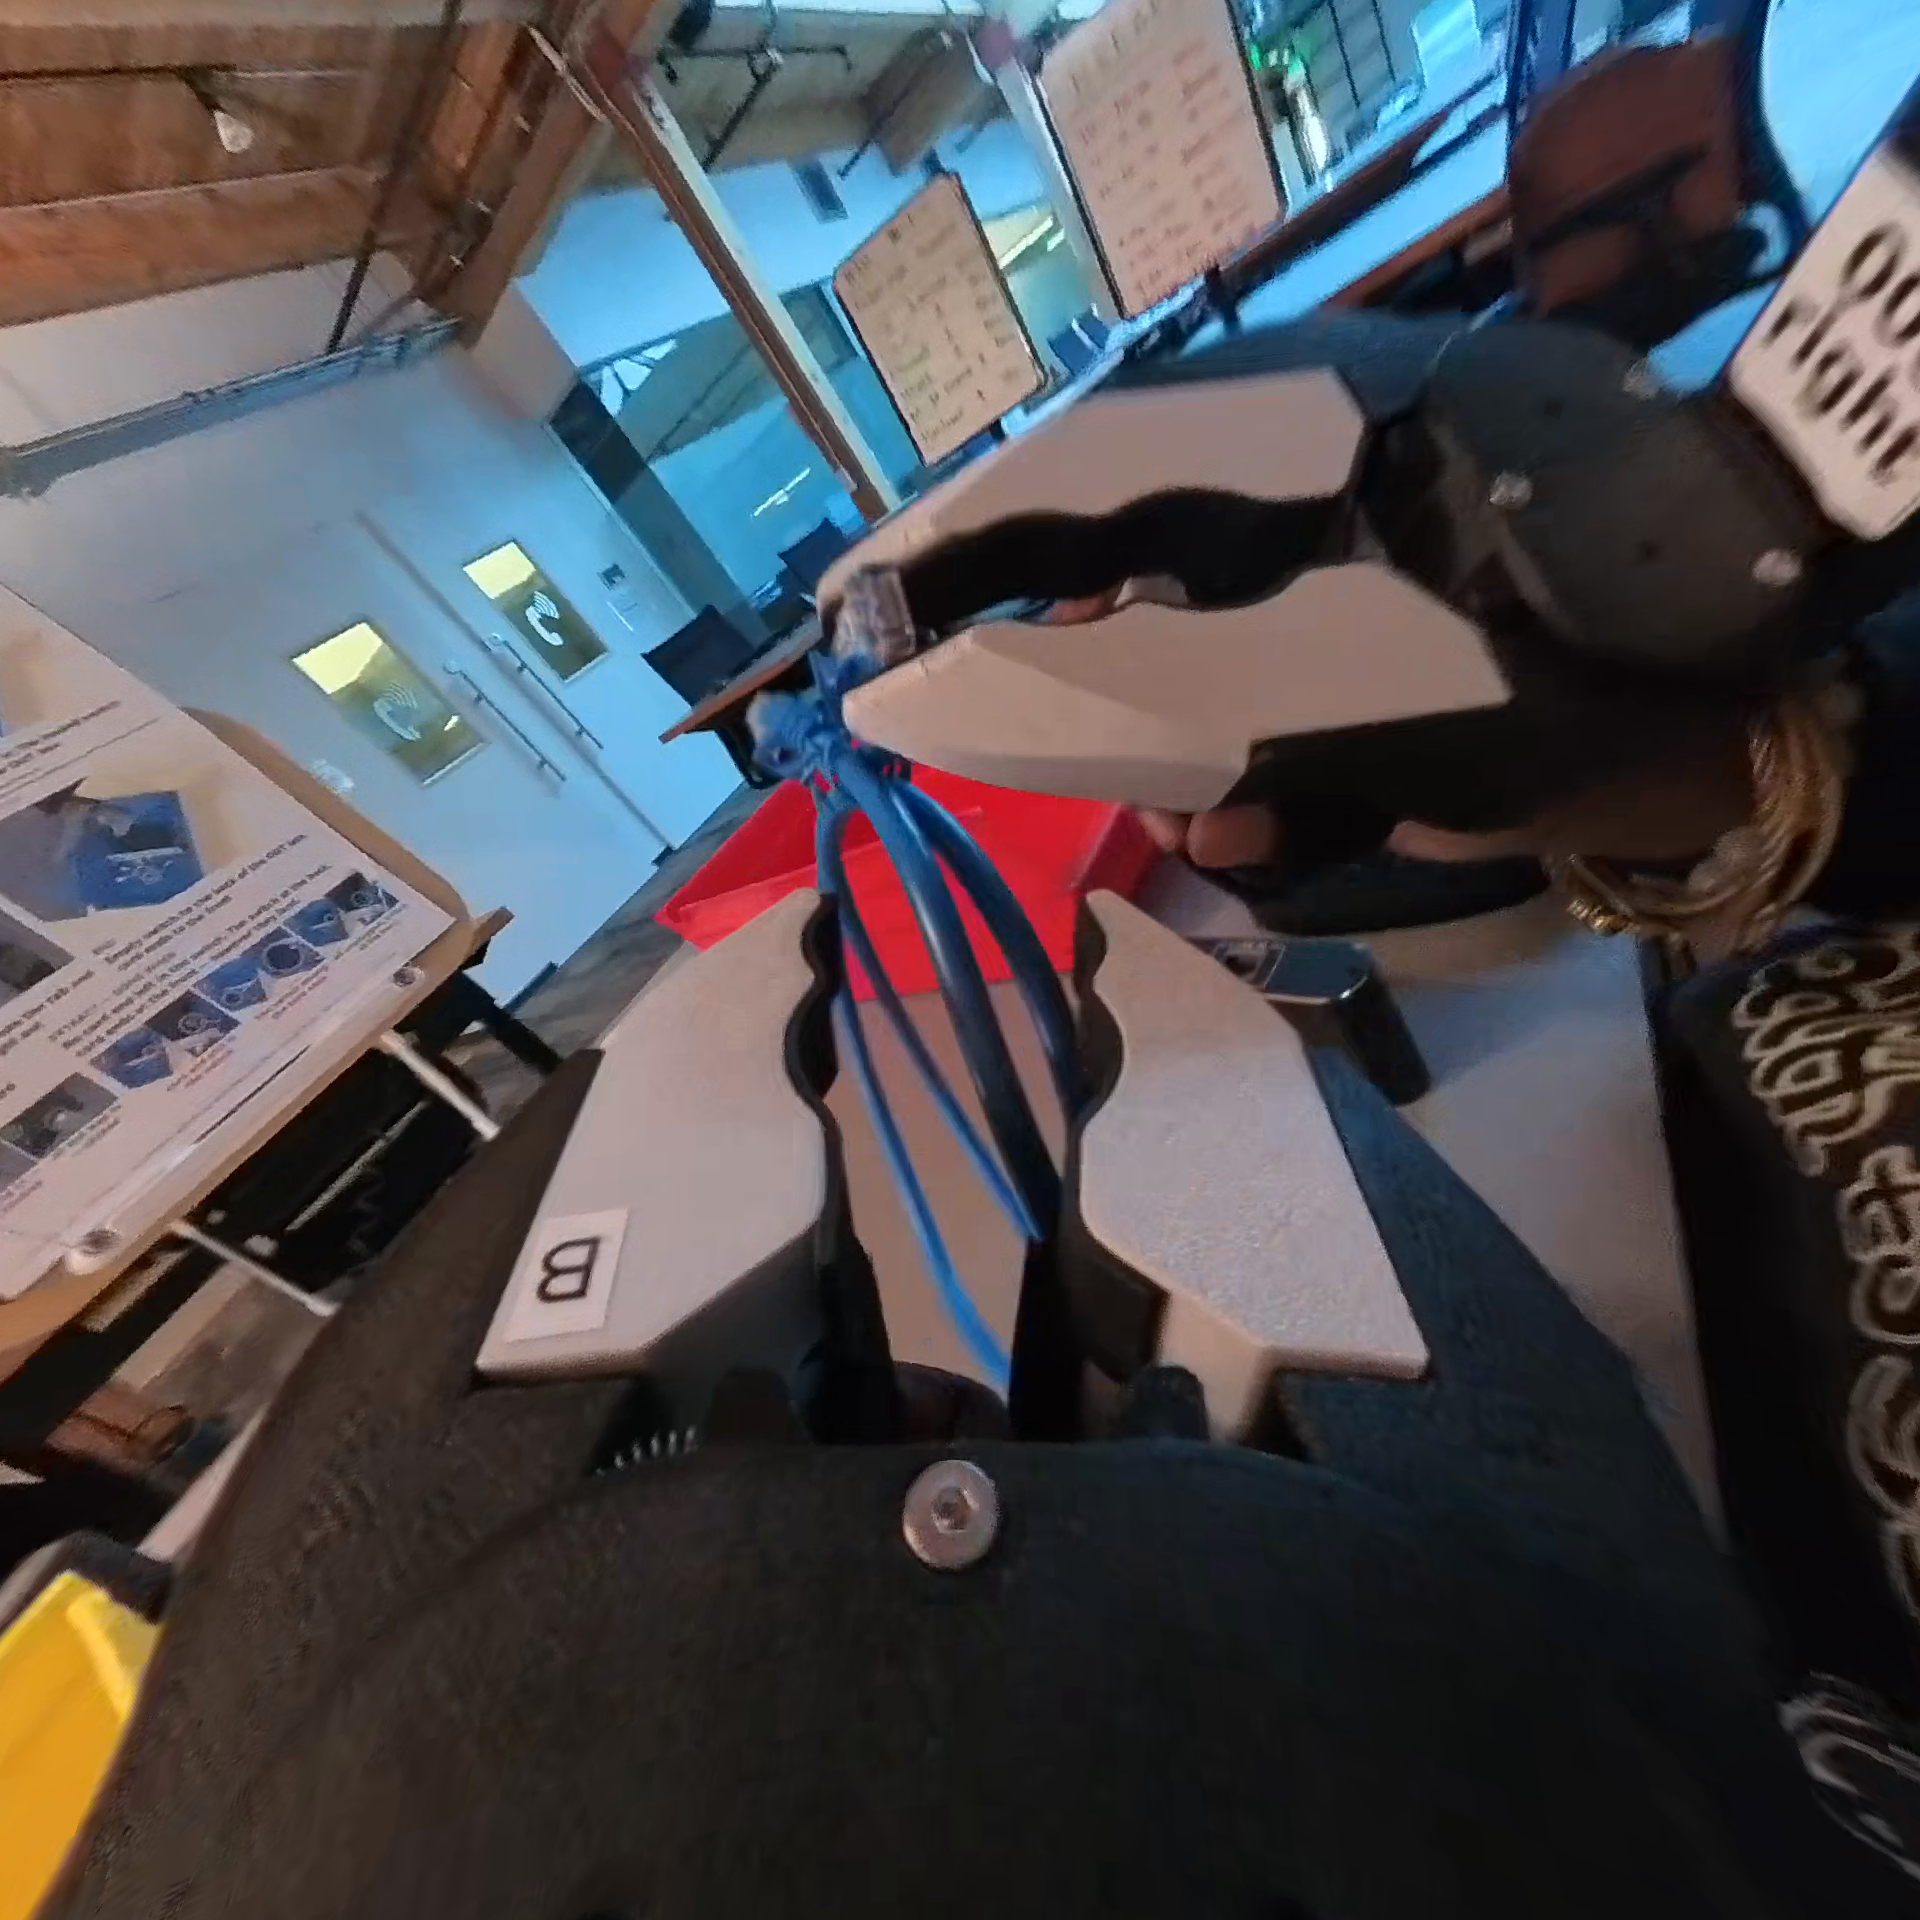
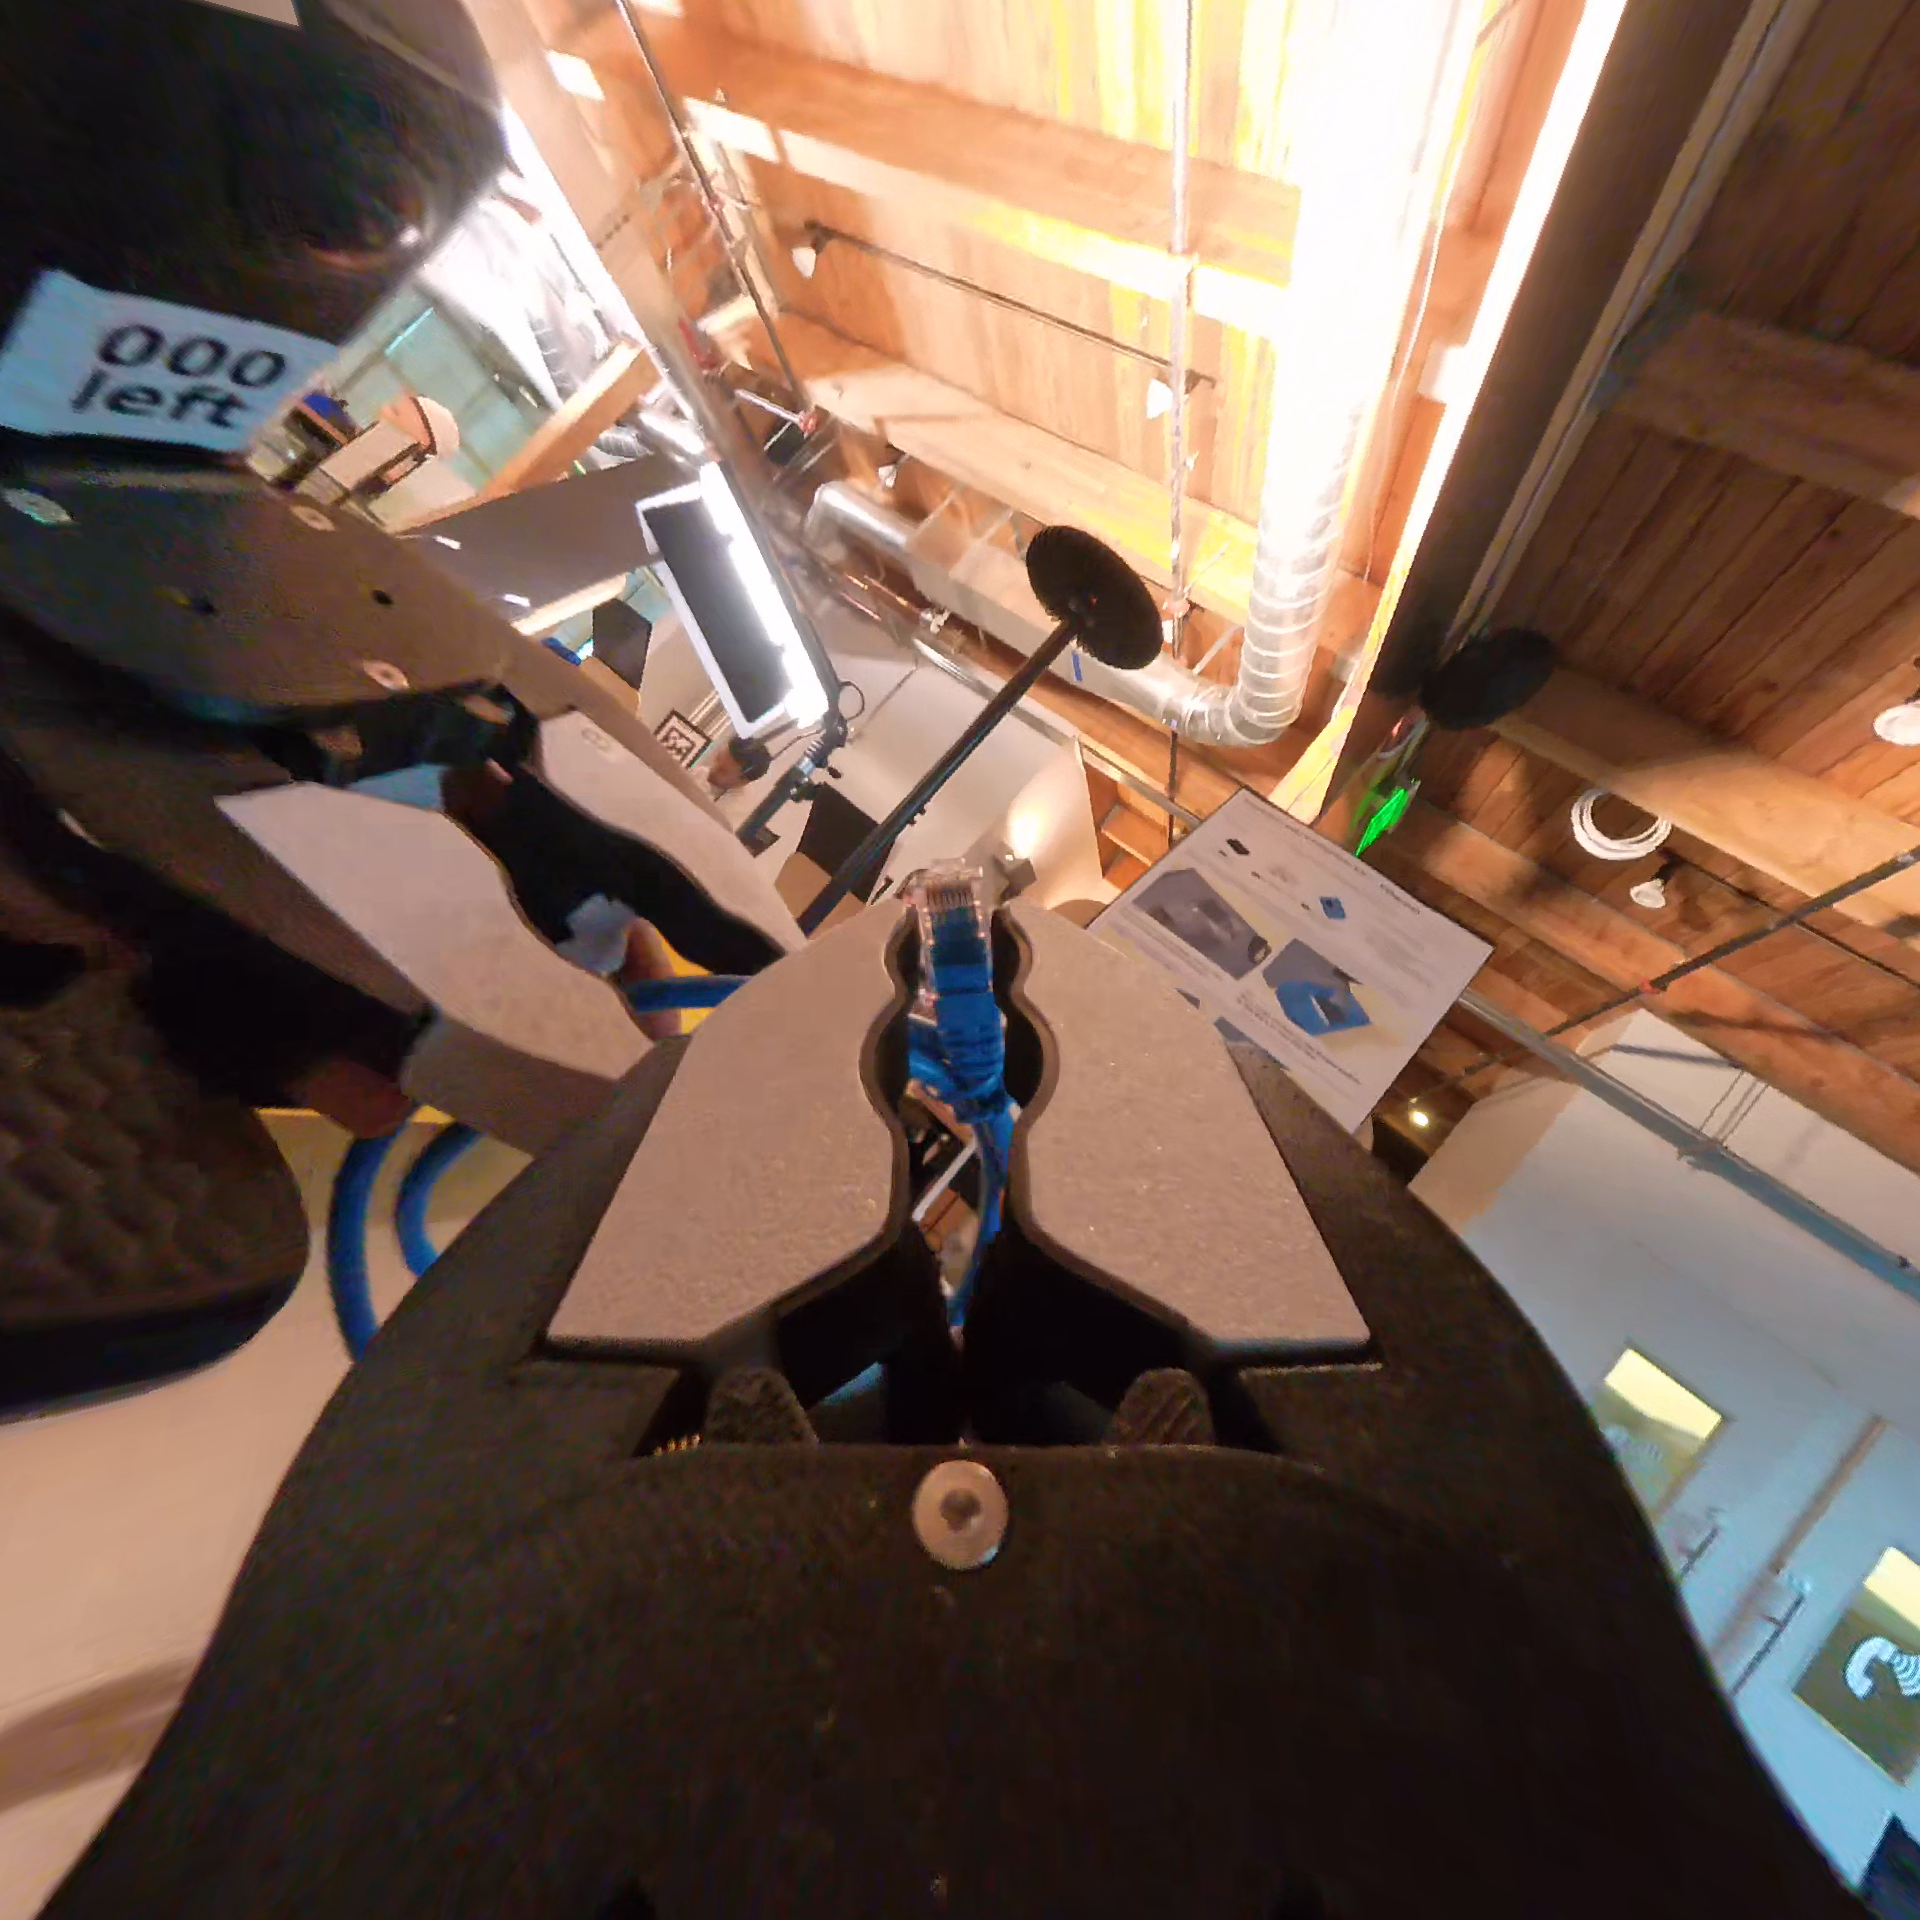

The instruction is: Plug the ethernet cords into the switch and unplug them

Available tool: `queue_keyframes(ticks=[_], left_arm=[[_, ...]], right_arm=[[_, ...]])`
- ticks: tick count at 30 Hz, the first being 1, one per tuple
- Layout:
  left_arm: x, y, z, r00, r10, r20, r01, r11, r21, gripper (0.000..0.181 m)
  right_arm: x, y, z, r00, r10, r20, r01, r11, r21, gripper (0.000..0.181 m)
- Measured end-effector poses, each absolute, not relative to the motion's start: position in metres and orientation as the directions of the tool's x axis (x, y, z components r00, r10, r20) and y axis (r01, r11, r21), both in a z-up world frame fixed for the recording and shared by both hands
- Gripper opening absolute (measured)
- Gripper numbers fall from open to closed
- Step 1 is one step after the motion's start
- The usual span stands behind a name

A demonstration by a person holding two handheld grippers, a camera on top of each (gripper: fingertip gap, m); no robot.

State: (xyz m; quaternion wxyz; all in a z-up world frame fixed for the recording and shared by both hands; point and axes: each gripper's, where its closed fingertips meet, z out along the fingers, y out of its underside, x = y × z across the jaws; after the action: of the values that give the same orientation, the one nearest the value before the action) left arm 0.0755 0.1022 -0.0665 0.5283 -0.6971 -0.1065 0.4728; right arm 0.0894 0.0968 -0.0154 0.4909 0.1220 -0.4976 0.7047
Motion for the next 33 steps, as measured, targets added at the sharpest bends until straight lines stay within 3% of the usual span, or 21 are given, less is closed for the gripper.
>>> queue_keyframes(ticks=[3, 6, 10, 13, 15, 19, 26, 33], left_arm=[[0.069, 0.101, -0.071, 0.456, 0.619, -0.639, -0.424, -0.48, -0.768, 0.016], [0.065, 0.093, -0.069, 0.321, 0.603, -0.731, -0.464, -0.573, -0.676, 0.006], [0.057, 0.072, -0.064, -0.018, 0.41, -0.912, -0.395, -0.841, -0.37, 0.004], [0.051, 0.07, -0.067, -0.183, 0.23, -0.956, -0.306, -0.937, -0.167, 0.005], [0.05, 0.076, -0.069, -0.234, 0.159, -0.959, -0.291, -0.953, -0.087, 0.005], [0.053, 0.09, -0.067, -0.286, 0.118, -0.951, -0.308, -0.951, -0.025, 0.006], [0.053, 0.088, -0.056, -0.348, 0.187, -0.919, -0.301, -0.95, -0.08, 0.006], [0.05, 0.086, -0.054, -0.469, 0.197, -0.861, -0.234, -0.968, -0.093, 0.006]], right_arm=[[0.091, 0.099, -0.016, -0.489, 0.58, 0.652, -0.808, -0.02, -0.589, 0.013], [0.092, 0.101, -0.02, -0.517, 0.595, 0.616, -0.786, -0.046, -0.616, 0.013], [0.087, 0.094, -0.03, -0.546, 0.615, 0.57, -0.743, -0.041, -0.667, 0.015], [0.078, 0.097, -0.039, -0.542, 0.641, 0.543, -0.712, -0.006, -0.703, 0.016], [0.075, 0.101, -0.04, -0.519, 0.655, 0.55, -0.71, 0.028, -0.703, 0.018], [0.066, 0.108, -0.043, -0.477, 0.666, 0.574, -0.669, 0.147, -0.728, 0.019], [0.069, 0.113, -0.033, -0.302, 0.687, 0.662, -0.729, 0.282, -0.624, 0.019], [0.063, 0.117, -0.038, -0.392, 0.706, 0.59, -0.659, 0.232, -0.715, 0.019]])
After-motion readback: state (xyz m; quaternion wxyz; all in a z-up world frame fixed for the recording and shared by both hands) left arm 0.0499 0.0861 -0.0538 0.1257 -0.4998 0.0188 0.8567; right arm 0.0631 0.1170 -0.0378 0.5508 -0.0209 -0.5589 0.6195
